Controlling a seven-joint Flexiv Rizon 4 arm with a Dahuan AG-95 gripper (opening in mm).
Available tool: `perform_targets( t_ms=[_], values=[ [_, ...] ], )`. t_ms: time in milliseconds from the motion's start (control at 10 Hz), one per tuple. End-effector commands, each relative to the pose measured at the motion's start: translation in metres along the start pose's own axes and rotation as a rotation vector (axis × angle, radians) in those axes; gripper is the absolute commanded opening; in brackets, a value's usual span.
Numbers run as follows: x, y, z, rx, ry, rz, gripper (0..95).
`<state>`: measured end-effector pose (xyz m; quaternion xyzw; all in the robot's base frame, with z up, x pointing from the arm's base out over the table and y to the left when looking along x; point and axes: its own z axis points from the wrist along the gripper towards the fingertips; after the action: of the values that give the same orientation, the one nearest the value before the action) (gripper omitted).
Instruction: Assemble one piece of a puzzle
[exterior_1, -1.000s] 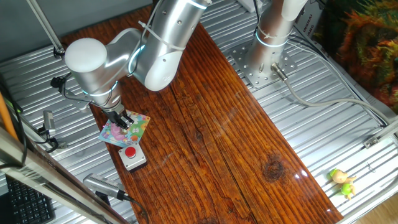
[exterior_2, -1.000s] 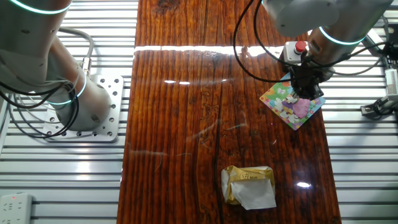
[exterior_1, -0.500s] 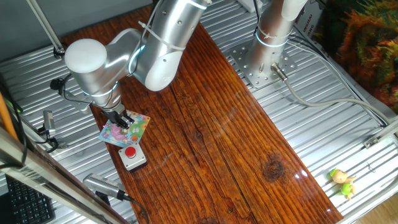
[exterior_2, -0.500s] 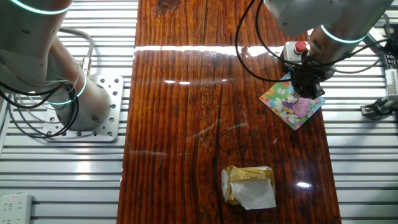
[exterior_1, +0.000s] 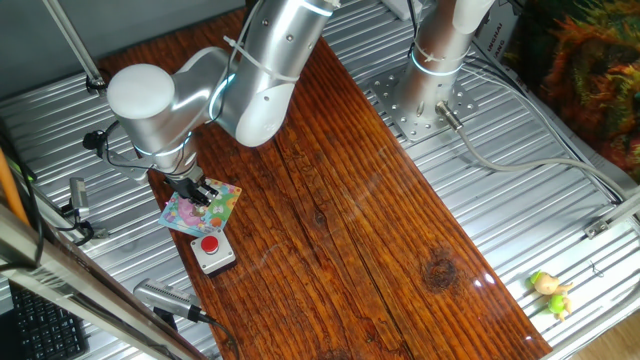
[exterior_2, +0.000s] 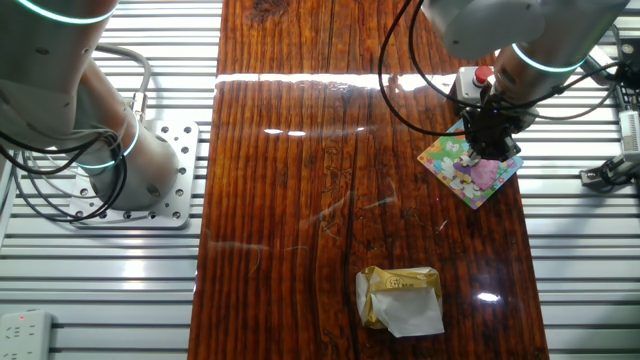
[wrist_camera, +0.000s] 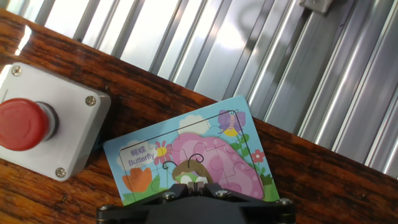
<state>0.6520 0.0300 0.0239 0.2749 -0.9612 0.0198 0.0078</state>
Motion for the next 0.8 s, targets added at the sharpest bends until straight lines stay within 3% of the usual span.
perform_targets(
  t_ms=[100, 800],
  values=[
    [0.0002, 0.0, 0.0, 0.002, -0.001, -0.003, 0.0],
    [0.0002, 0.0, 0.0001, 0.0, -0.002, 0.01, 0.0]
  ],
)
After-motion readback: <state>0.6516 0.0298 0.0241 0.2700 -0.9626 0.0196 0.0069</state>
